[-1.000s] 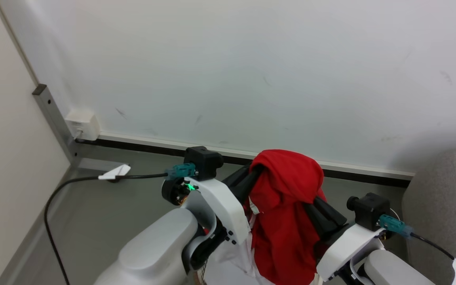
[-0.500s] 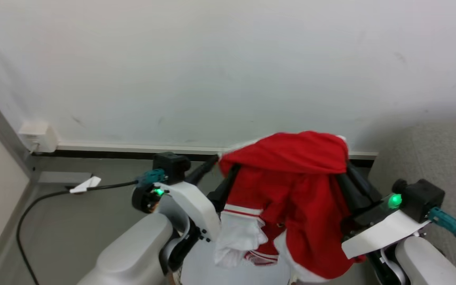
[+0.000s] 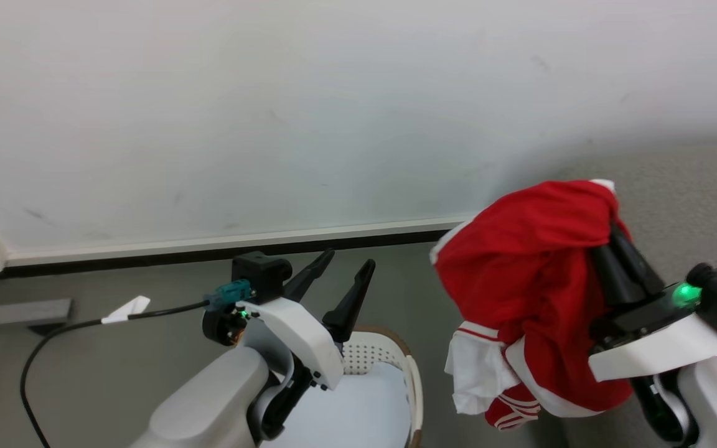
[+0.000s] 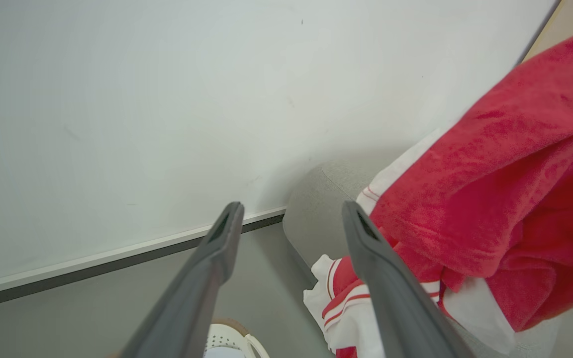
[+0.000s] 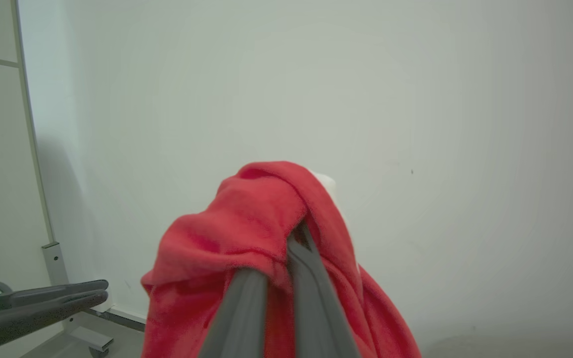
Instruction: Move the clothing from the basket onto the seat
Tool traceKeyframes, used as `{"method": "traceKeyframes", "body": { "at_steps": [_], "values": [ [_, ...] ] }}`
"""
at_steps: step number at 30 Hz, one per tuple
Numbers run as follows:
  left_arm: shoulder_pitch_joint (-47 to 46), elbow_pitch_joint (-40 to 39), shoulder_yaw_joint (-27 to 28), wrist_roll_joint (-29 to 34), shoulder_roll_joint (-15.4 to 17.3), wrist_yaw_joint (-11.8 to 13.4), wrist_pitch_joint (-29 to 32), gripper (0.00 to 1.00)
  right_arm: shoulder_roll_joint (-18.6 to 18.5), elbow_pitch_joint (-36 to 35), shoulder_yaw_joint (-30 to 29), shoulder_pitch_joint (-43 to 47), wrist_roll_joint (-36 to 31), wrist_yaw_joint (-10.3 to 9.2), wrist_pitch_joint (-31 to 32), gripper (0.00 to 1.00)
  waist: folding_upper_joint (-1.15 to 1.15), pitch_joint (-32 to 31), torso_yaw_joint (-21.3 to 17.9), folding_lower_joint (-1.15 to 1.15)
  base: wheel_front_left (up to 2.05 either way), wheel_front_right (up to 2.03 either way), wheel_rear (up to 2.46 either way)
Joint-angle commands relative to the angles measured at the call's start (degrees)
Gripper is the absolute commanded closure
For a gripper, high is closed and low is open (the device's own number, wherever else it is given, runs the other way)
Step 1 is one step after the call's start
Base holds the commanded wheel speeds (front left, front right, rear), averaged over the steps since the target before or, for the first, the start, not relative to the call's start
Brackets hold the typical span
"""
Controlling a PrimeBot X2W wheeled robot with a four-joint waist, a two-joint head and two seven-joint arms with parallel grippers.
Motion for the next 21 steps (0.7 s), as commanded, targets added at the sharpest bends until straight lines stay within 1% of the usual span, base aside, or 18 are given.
{"method": "traceKeyframes", "body": {
  "at_steps": [1, 4, 11, 16, 21],
  "values": [
    [0.78, -0.77, 0.15, 0.58, 0.58, 0.13, -0.71, 0.00, -0.83, -1.36, -1.22, 0.35, -0.45, -0.12, -0.03, 1.00, -0.01, 0.78, -2.20, 0.00, 0.00, 0.00, 0.00],
    [1.27, -2.11, 0.01, 0.72, 0.76, 0.17, -1.23, 0.00, -1.91, -3.05, -3.34, 0.91, -1.36, -0.12, -0.02, 1.00, -0.01, 1.18, -4.29, 0.00, 0.00, 0.00, 0.00],
    [2.08, -6.32, 0.05, 2.26, 1.75, 1.21, -1.88, 0.00, -4.16, -8.04, -8.87, 1.77, -3.19, -0.12, -0.03, 1.00, -0.01, 1.79, -9.10, 0.00, 0.00, 0.00, 0.00],
    [2.98, -9.56, 0.19, 3.24, 2.58, 1.91, -2.24, 0.00, -5.37, -10.10, -11.14, 3.27, -3.51, -0.12, -0.02, 1.00, -0.01, 1.90, -12.20, 0.00, 0.00, 0.00, 0.00],
    [3.88, -12.18, -0.28, 4.04, 2.95, 2.35, -2.42, 0.00, -5.47, -11.69, -12.82, 4.93, -4.10, -0.12, -0.02, 1.00, -0.01, 2.05, -15.10, 0.00, 0.00, 0.00, 0.00]
  ]
}}
